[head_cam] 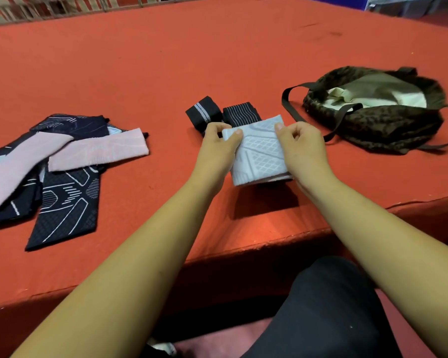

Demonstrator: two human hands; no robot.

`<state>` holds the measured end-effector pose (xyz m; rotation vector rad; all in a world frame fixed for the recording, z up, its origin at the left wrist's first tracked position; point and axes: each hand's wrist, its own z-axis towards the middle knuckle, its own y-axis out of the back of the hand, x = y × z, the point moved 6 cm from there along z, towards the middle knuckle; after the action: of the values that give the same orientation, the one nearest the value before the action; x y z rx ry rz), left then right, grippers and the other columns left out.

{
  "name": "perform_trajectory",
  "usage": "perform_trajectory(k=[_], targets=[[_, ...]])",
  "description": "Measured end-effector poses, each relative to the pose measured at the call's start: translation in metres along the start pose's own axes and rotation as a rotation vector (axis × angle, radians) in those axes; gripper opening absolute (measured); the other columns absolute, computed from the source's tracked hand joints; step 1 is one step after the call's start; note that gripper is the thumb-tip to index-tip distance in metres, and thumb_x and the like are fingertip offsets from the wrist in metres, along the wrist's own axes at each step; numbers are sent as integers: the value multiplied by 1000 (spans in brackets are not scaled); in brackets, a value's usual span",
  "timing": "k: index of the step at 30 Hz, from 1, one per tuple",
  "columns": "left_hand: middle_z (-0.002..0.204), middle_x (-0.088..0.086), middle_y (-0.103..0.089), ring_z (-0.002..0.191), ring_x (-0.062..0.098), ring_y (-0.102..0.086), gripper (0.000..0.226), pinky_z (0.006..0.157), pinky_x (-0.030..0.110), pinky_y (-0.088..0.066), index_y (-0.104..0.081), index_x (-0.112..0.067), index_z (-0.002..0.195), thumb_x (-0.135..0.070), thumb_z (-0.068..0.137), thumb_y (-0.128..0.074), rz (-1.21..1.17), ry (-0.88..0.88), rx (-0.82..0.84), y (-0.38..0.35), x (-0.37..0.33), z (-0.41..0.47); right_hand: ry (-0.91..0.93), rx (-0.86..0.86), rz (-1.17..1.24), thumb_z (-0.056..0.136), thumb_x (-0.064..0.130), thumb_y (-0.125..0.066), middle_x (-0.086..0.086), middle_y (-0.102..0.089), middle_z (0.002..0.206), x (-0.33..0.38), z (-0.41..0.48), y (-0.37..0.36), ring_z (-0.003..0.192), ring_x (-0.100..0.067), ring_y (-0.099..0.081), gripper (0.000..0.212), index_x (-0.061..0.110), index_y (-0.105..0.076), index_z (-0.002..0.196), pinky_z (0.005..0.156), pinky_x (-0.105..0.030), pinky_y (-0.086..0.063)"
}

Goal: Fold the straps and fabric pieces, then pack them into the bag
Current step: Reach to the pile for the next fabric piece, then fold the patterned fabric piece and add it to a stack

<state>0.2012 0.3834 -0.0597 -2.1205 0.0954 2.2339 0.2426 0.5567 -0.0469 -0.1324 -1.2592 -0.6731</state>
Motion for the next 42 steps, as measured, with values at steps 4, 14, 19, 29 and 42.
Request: perform_trajectory(k=[4,14,19,29,42], targets=[[113,12,-63,85,23,-63,33,71,41,-53,-44,-27,116,-16,88,-59,96,80,45,-20,10,16,-44,-84,-96,93,19,-61,0,-56,84,-20,34,11,79,-13,-51,10,12,-53,95,70,-25,-35],[77,-4,-54,66,17,-50,13,61,28,-40,-52,-16,99,-12,87,-53,433,-2,1,-40,30,49,-162,-12,-328,87,7,-54,-6,-64,111,-59,74,7,104,-21,-58,20,4,-63,105,81,-23,-38],[75,-2,-55,66,15,-50,19,56,29,-36,-51,-12,106,-11,87,-52,557,-105,14,-43,37,41,-128,5,-369,85,10,-59,-1,-63,85,-72,74,6,94,-23,-63,10,7,-68,88,83,-31,-46],[75,2,-61,62,22,-58,8,57,34,-46,-52,-16,97,-23,94,-53,538,-69,39,-20,47,26,-46,13,-457,84,7,-52,-13,-68,103,-49,66,4,105,-31,-58,20,3,-67,97,90,-33,-42],[74,-2,-65,68,20,-59,14,72,34,-47,-59,-20,75,-17,88,-55,645,117,-396,266,30,-47,-149,463,-270,79,11,-70,-16,-63,104,59,-41,-156,92,-28,-60,43,-1,-58,118,82,-34,-47]])
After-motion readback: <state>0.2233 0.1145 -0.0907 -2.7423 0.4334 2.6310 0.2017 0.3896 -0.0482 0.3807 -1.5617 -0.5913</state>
